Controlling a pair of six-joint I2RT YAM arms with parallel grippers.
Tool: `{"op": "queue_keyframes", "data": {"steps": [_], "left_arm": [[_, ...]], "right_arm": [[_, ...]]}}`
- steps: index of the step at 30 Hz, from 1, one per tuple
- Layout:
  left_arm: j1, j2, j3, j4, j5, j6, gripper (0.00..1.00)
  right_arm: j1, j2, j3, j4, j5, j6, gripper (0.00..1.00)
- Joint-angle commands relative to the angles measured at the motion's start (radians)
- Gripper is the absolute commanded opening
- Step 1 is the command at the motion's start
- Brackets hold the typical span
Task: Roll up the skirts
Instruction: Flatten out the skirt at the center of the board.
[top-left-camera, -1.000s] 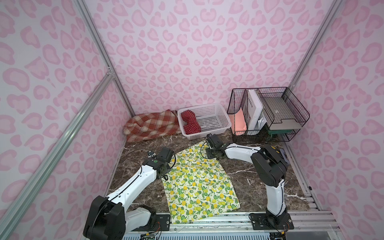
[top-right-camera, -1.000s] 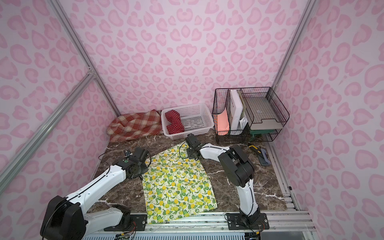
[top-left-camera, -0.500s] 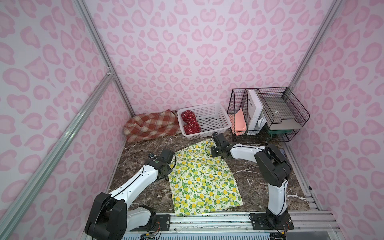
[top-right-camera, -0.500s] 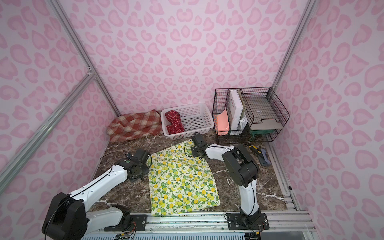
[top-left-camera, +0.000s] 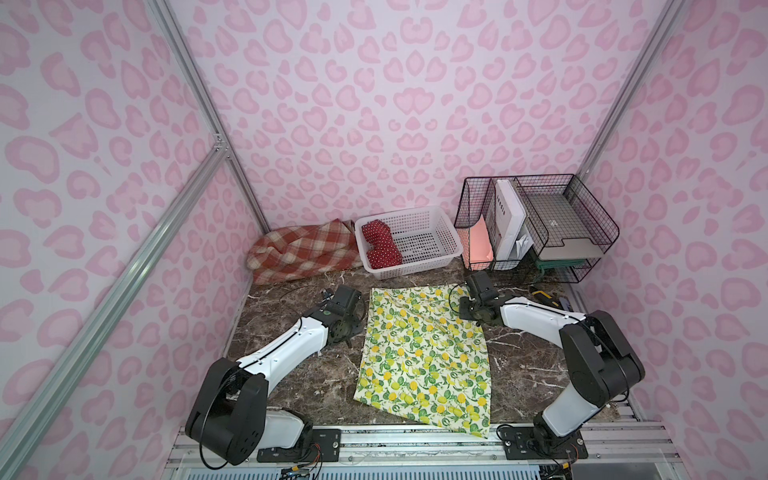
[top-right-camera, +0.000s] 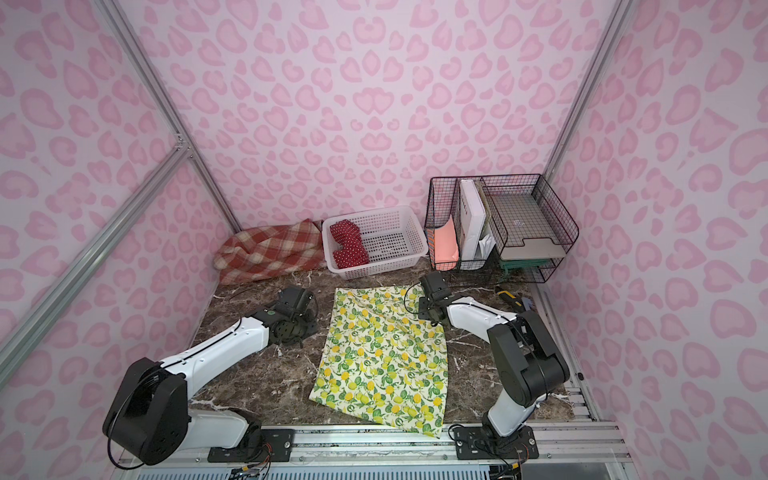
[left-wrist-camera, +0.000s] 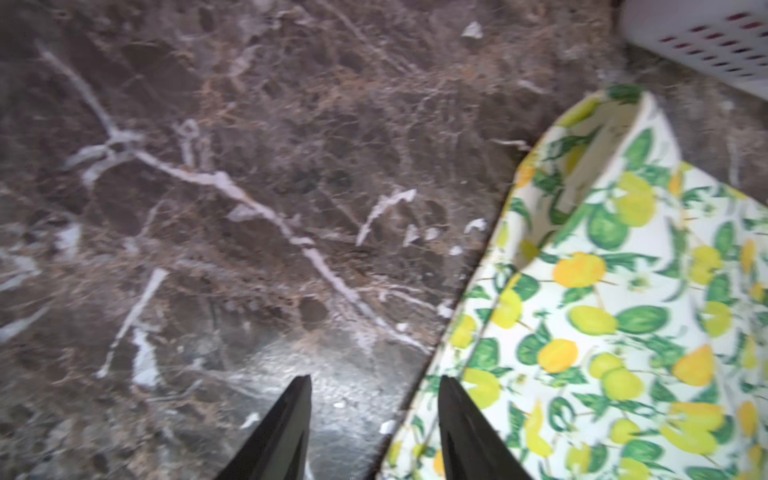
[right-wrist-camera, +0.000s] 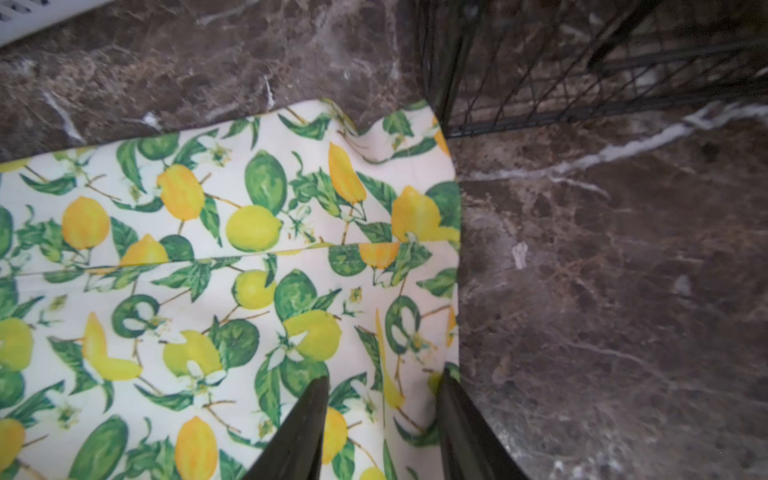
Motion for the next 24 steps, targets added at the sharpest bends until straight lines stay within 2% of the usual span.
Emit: {"op": "queue_keyframes", "data": {"steps": [1, 9, 14, 16, 24], "left_arm": [[-0.021, 0.051, 0.041, 0.139, 0.091, 0.08, 0.53], [-0.037, 0.29, 0.132, 0.356, 0.117, 0.157, 0.53], [-0.035, 0.391, 0.175, 0.384, 0.086, 0.173, 0.45], [-0.035, 0.401, 0.172, 0.395, 0.078, 0.178, 0.4], [-0.035, 0.364, 0.178, 0.336, 0.022, 0.161, 0.09]], "right_arm": [[0.008, -0.004, 0.011, -0.025, 0.022, -0.017, 0.48], [0.015, 0.014, 0.015, -0.018, -0.007, -0.036, 0.48], [0.014, 0.017, 0.002, -0.011, -0.005, -0.048, 0.48], [0.014, 0.017, -0.006, -0.007, -0.007, -0.052, 0.47], [0.017, 0.016, -0.016, 0.006, -0.025, -0.056, 0.47]]}}
